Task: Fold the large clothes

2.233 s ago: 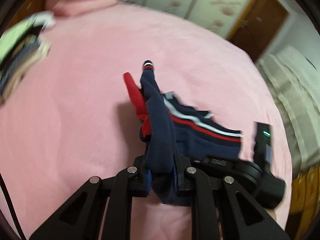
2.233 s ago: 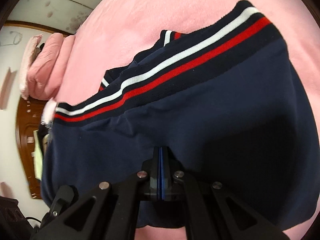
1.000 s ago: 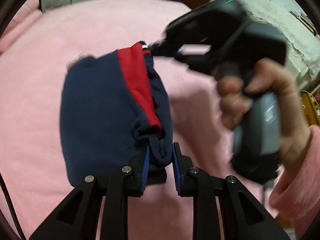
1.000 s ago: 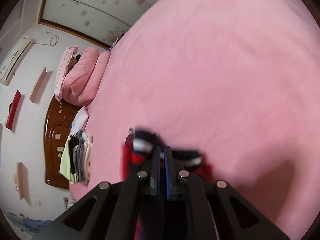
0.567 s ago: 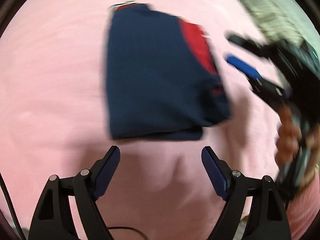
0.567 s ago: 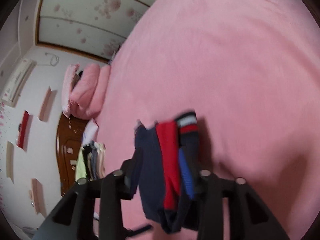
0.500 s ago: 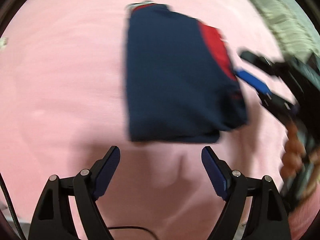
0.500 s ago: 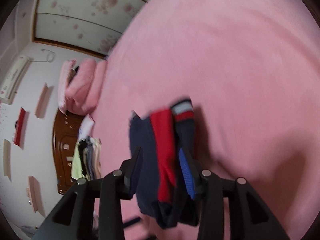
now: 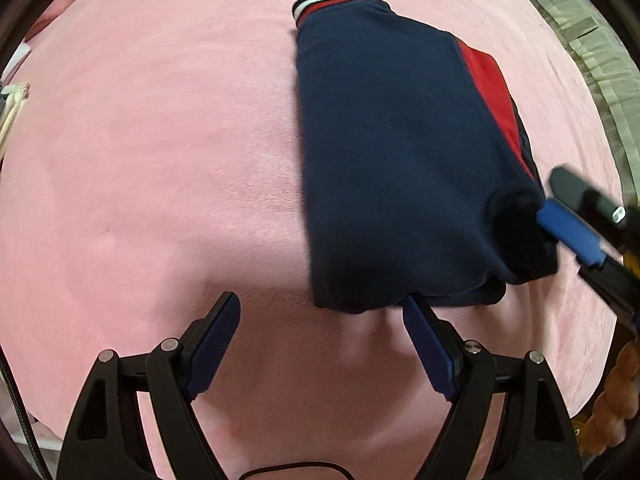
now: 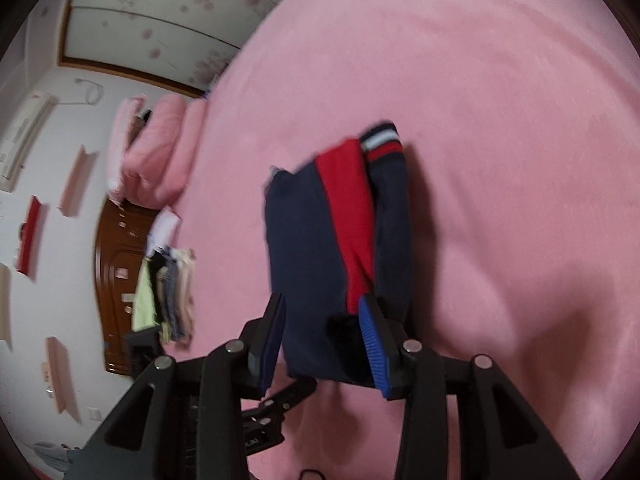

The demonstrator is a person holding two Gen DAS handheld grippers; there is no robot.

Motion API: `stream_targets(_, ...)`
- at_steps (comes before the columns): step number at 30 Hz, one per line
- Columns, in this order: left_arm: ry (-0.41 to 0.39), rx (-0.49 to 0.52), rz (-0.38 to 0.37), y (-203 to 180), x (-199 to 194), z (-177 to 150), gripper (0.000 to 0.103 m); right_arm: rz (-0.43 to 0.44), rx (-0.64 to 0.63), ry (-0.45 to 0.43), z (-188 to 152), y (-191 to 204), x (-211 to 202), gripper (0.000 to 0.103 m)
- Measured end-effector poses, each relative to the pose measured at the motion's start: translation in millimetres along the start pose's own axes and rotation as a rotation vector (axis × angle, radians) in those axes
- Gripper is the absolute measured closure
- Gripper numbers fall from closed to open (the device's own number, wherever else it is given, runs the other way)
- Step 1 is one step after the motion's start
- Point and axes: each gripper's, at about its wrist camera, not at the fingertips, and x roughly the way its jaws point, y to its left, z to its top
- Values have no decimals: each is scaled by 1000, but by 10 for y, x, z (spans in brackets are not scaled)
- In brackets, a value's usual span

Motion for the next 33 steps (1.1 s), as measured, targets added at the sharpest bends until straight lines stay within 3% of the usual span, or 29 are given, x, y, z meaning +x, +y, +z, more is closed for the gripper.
stream_targets(3,-6,-29,-11,42,-9,-6,21,-97,-30,60,-29,-6,134,67)
stream_targets(4,-2,-40,-21,57,25,9,21,-153,-52,80,-33,-4,185,74)
stream_targets(5,-1,-48,-27,62,65,21,21,-200,-69,96,-33,-13,226,91)
stream_targets(6,0,-56,-29,100,81,24,21,-249,-81,110,-34,-23,270,95)
stream_targets(9,-30,-107,-64,217,36,-49,35,-174,-29,99,-23,-73,250,96)
stream_targets(11,-70,-123,-79,258,-22,-127,55,-81,-21,103,-29,-48,225,97)
stream_targets(14,-105,-168,-68,338,-94,-198,73,-19,-46,131,-98,106,277,97)
stream_targets(16,-99,-221,-59,500,-83,-234,75,21,-38,155,-163,158,327,97)
stream_targets(18,-63,-267,-121,669,-21,-252,75,51,-28,159,-235,163,331,97)
stream_targets(20,-43,-290,-190,763,6,-245,75,16,-22,127,-294,112,313,98)
stream_targets(22,-37,-244,-205,719,-16,-264,72,-45,26,72,-312,-19,262,98)
stream_targets(25,-41,-167,-158,632,-74,-269,63,-107,53,5,-327,-82,184,98)
stream_targets(27,-46,-139,-132,576,-132,-327,46,-116,5,-44,-323,24,106,97)
stream_targets(29,-57,-120,-72,558,-212,-365,18,-112,-51,-92,-291,155,-3,93)
stream_targets(31,-91,-103,-16,579,-299,-374,17,-123,-65,-124,-228,195,-81,90)
stream_targets(32,-114,-97,-1,600,-356,-362,17,-110,-62,-137,-174,183,-115,77)
stream_targets(33,-127,-98,-2,607,-393,-357,17,-98,-54,-140,-118,156,-123,71)
